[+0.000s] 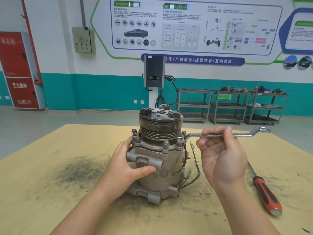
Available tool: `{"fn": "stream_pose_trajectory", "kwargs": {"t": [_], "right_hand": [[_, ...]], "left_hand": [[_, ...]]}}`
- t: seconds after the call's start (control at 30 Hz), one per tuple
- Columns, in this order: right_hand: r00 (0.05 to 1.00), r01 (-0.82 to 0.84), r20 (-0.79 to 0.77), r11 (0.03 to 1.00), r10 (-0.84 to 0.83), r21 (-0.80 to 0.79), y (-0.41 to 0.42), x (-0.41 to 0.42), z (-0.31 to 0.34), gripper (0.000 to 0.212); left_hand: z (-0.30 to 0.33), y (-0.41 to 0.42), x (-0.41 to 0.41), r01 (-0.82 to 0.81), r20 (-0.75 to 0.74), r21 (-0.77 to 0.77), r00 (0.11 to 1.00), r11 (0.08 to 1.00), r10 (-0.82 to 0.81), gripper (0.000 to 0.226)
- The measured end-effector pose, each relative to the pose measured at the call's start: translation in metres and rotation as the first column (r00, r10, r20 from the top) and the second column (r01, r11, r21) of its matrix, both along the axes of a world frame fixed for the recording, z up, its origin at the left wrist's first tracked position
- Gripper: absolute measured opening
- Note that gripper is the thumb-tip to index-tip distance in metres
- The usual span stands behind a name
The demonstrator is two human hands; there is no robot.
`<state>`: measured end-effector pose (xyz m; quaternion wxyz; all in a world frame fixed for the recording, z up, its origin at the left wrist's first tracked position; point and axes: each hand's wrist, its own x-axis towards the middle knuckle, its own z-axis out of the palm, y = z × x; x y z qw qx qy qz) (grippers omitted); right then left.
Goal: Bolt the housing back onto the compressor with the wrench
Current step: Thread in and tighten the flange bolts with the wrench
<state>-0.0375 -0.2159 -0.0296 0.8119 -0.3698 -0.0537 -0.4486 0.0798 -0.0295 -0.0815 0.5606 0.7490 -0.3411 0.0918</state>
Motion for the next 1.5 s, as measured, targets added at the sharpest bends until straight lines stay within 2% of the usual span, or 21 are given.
{"fn": "stream_pose_trajectory", "kwargs": {"t": [0.17,0.27,0.33,0.4,0.47,0.5,0.57,0.63,0.67,0.73,0.8,0.83,0.9,1.03,1.13,1.2,1.27,1.33,1.4,1.5], "right_hand": [[0.999,-0.030,-0.019,1.000,0.030,0.005,-0.002,0.000,0.001,0.037],[0.977,0.205,0.094,0.958,-0.190,-0.198,0.011,0.001,-0.008,0.032],[0.908,0.412,0.262,0.812,-0.327,-0.413,0.021,0.000,-0.016,0.030],[0.834,0.550,0.395,0.541,-0.385,-0.636,0.029,0.000,-0.022,0.033],[0.786,0.590,0.466,0.266,-0.406,-0.763,0.036,0.002,-0.027,0.033],[0.771,0.588,0.481,0.177,-0.418,-0.789,0.038,0.004,-0.029,0.031],[0.762,0.575,0.479,0.116,-0.436,-0.810,0.040,0.005,-0.030,0.033],[0.783,0.572,0.458,0.195,-0.421,-0.797,0.039,0.003,-0.026,0.039],[0.804,0.566,0.436,0.296,-0.405,-0.770,0.036,0.001,-0.024,0.040],[0.861,0.508,0.348,0.585,-0.371,-0.632,0.030,-0.004,-0.015,0.035],[0.931,0.354,0.238,0.847,-0.278,-0.396,0.023,-0.006,-0.007,0.034],[0.960,0.257,0.185,0.922,-0.210,-0.288,0.020,-0.007,-0.004,0.036],[0.991,0.098,0.098,0.987,-0.086,-0.126,0.012,-0.006,-0.001,0.039],[0.988,-0.153,0.020,0.981,0.152,0.120,-0.002,0.001,0.001,0.046],[0.977,-0.206,-0.021,0.967,0.211,0.149,-0.007,0.005,-0.001,0.041],[0.983,-0.181,-0.016,0.978,0.184,0.107,-0.006,0.003,-0.001,0.043],[0.998,-0.054,0.012,0.998,0.054,-0.038,0.000,0.000,-0.003,0.045],[0.988,0.144,0.092,0.966,-0.127,-0.217,0.010,-0.001,-0.008,0.040],[0.936,0.344,0.193,0.873,-0.293,-0.346,0.022,-0.001,-0.014,0.035],[0.834,0.552,0.338,0.651,-0.436,-0.522,0.035,0.001,-0.023,0.030]], "left_hand": [[-0.001,0.000,0.000,-0.006,-0.003,0.000,1.000,1.000,0.006,0.085],[-0.002,0.000,0.002,-0.006,-0.003,-0.008,1.000,1.000,0.006,0.085],[-0.002,0.000,0.002,-0.007,0.004,-0.011,1.000,1.000,0.007,0.085],[-0.003,-0.001,0.002,-0.003,0.002,-0.014,1.000,1.000,0.003,0.084],[-0.003,-0.002,0.002,0.001,0.004,-0.027,1.000,1.000,-0.001,0.089],[-0.003,-0.002,0.002,0.002,0.006,-0.037,1.000,0.999,-0.001,0.093],[-0.003,-0.003,0.002,-0.002,0.005,-0.046,1.000,0.999,0.003,0.099],[-0.003,-0.003,0.002,-0.006,0.008,-0.032,1.000,0.999,0.007,0.094],[-0.003,-0.003,0.002,-0.007,0.010,-0.023,1.000,1.000,0.007,0.090],[-0.003,-0.002,0.002,-0.006,0.005,-0.011,1.000,1.000,0.006,0.086],[-0.002,-0.002,0.002,-0.013,-0.005,-0.005,1.000,1.000,0.012,0.085],[-0.002,-0.002,0.002,-0.015,-0.008,-0.006,1.000,1.000,0.015,0.085],[-0.002,-0.001,0.001,-0.014,-0.007,-0.007,1.000,1.000,0.014,0.084],[-0.002,-0.002,0.001,-0.013,0.002,-0.006,1.000,1.000,0.014,0.085],[-0.002,-0.002,0.001,-0.017,0.000,-0.008,1.000,1.000,0.017,0.087],[-0.002,-0.001,0.001,-0.019,0.002,-0.005,1.000,1.000,0.019,0.085],[-0.003,0.000,0.001,-0.021,0.003,0.001,1.000,1.000,0.021,0.085],[-0.003,-0.001,0.001,-0.018,-0.004,-0.003,1.000,1.000,0.018,0.089],[-0.003,-0.001,0.002,-0.018,-0.004,-0.003,1.000,1.000,0.018,0.089],[-0.004,-0.001,0.004,-0.020,-0.003,-0.007,1.000,1.000,0.020,0.087]]}}
